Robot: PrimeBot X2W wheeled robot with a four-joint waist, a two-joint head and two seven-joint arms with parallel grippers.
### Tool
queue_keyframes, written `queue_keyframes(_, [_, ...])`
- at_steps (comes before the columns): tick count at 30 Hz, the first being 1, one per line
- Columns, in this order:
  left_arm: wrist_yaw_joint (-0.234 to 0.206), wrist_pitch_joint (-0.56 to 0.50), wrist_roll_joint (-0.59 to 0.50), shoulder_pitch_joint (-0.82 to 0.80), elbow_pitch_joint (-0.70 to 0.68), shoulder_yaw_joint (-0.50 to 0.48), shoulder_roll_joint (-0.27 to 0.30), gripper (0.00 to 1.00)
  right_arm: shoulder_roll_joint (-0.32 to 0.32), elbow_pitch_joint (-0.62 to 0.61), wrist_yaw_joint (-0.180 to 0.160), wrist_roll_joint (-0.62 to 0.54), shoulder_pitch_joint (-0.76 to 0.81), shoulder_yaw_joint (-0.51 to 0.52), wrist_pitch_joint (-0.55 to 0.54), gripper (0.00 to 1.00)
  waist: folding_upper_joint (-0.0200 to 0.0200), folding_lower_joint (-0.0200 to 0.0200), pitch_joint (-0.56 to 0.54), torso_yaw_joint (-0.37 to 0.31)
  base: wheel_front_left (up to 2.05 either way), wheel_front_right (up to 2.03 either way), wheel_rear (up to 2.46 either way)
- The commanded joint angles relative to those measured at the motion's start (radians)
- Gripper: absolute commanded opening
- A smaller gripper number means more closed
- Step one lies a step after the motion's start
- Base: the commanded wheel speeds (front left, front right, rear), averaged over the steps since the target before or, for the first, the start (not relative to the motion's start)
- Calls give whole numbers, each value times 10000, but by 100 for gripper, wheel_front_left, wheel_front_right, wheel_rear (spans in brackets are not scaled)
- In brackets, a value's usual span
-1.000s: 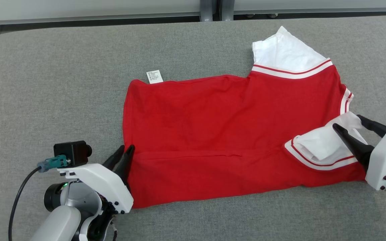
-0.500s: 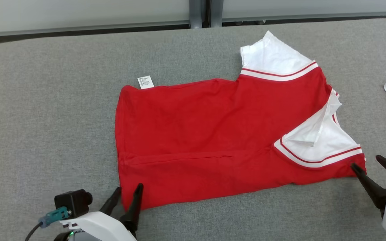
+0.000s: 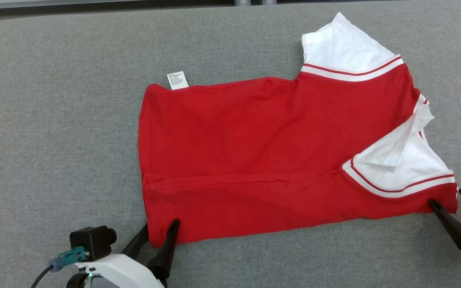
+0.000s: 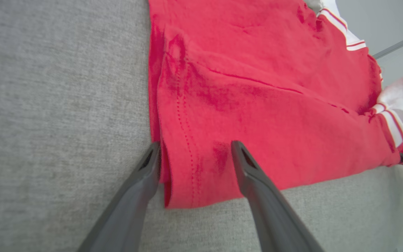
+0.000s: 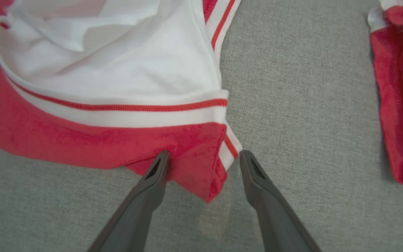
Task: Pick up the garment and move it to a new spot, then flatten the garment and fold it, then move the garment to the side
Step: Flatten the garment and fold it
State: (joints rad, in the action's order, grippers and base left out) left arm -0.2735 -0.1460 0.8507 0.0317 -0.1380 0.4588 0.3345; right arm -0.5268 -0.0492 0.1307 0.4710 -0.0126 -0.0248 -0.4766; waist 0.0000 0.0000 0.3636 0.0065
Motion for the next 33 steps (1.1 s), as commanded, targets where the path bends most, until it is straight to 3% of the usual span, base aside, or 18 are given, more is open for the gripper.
queue_keyframes(1, [-61, -161, 1, 87, 214, 32, 127, 100, -57, 100, 1, -97, -125, 43, -63, 100, 0, 0, 54, 68, 0, 0, 0])
queue_keyframes(8, [-9, -418, 97, 110, 259, 198, 184, 100, 34, 441, 1, 21, -265, -64, -279, 100, 0, 0, 163, 164, 0, 0, 0])
queue_keyframes(9, [45, -439, 126, 80, 274, 237, 165, 50, 47, 484, 1, 56, -306, -135, -306, 100, 0, 0, 180, 169, 0, 0, 0])
queue_keyframes(10, [102, -473, 141, 37, 290, 275, 145, 32, 91, 534, 1, 84, -353, -179, -359, 100, 0, 0, 195, 167, 0, 0, 0])
queue_keyframes(11, [159, -493, 141, -18, 305, 325, 141, 0, 126, 562, 1, 148, -398, -259, -389, 100, 0, 0, 208, 165, 0, 0, 0])
queue_keyframes(12, [220, -486, 137, -71, 333, 356, 117, 0, 129, 601, 1, 228, -425, -368, -441, 91, 0, 0, 211, 167, 0, 0, 0])
queue_keyframes(13, [277, -512, 137, -117, 362, 406, 115, 0, 127, 612, 1, 341, -454, -499, -481, 45, 0, 0, 200, 168, 0, 0, 0])
queue_keyframes(15, [383, -446, 161, -224, 420, 412, 49, 0, 137, 672, 1, 567, -528, -632, -483, 0, 0, 0, 119, 156, 0, 0, 0])
queue_keyframes(22, [356, -305, 377, 322, -157, -68, 554, 0, -413, 568, 1, 1391, -177, -478, -610, 0, 0, 0, -797, 43, 0, 0, 0])
queue_keyframes(28, [36, -477, 539, 1371, -1390, -244, 1057, 0, -803, 108, -1, 1969, 693, 39, -1217, 0, 0, 0, -1288, 9, 0, 0, 0])
queue_keyframes(33, [-87, -529, 759, 1922, -1625, 2, 843, 0, -657, -43, -1, 2013, 1278, 226, -1681, 0, 0, 0, -1276, 7, 0, 0, 0])
